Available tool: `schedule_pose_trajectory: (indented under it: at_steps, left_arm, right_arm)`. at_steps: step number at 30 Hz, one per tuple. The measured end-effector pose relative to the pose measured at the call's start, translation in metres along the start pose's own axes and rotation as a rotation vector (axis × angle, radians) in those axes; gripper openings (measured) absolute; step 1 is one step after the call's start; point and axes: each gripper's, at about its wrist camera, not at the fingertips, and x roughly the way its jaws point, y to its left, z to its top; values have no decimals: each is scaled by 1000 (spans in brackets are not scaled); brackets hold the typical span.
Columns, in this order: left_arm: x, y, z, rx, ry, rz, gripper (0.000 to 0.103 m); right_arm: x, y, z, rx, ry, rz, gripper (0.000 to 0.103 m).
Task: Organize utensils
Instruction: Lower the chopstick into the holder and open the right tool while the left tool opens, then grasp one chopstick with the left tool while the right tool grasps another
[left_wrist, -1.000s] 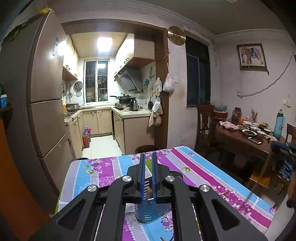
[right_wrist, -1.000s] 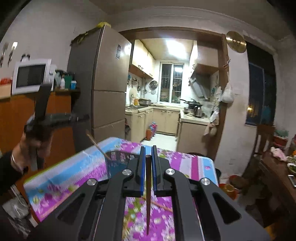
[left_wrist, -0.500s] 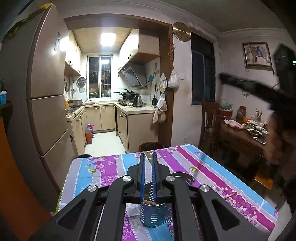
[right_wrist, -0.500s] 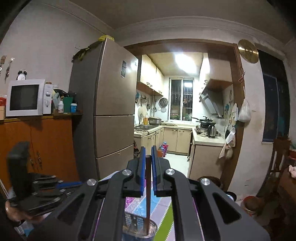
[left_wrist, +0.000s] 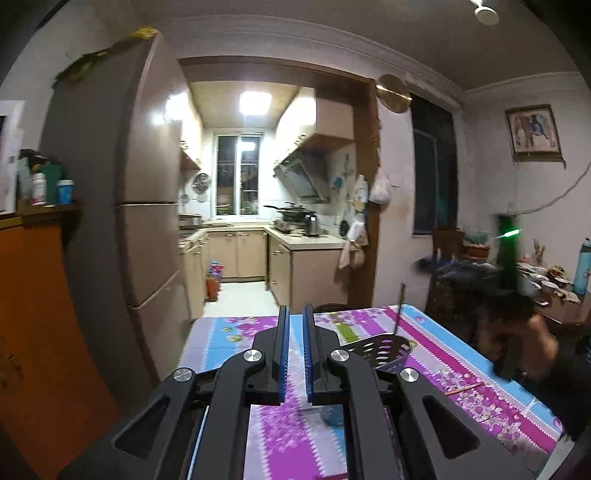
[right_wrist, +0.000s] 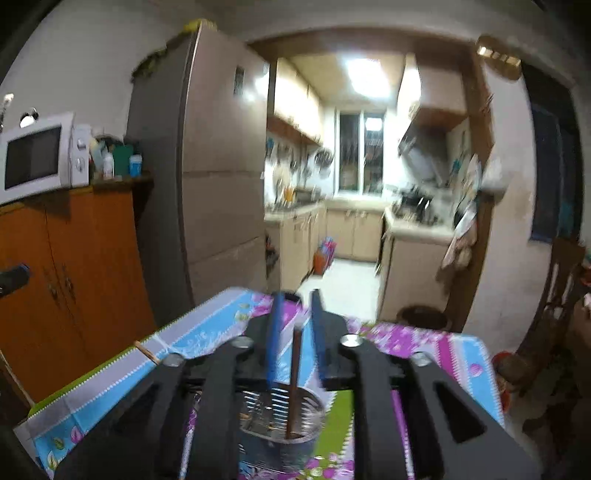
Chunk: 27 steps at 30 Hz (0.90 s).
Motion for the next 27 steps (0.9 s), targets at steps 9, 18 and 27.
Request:
schedule_pose_trajectory:
  at_steps: [9,18,27]
  left_arm:
    - [-73,27,-68,14,113,100,8]
    - [-108,-3,-226,-38,456,-29,8]
    - [-137,-48,-263,47,449,-72,23]
  right_arm:
    - [-181,-28,-50,-19,-41,-173,36]
    - [-231,-30,-204,156,256,-324,37]
    - [-221,-24,-249,26,305,-308,37]
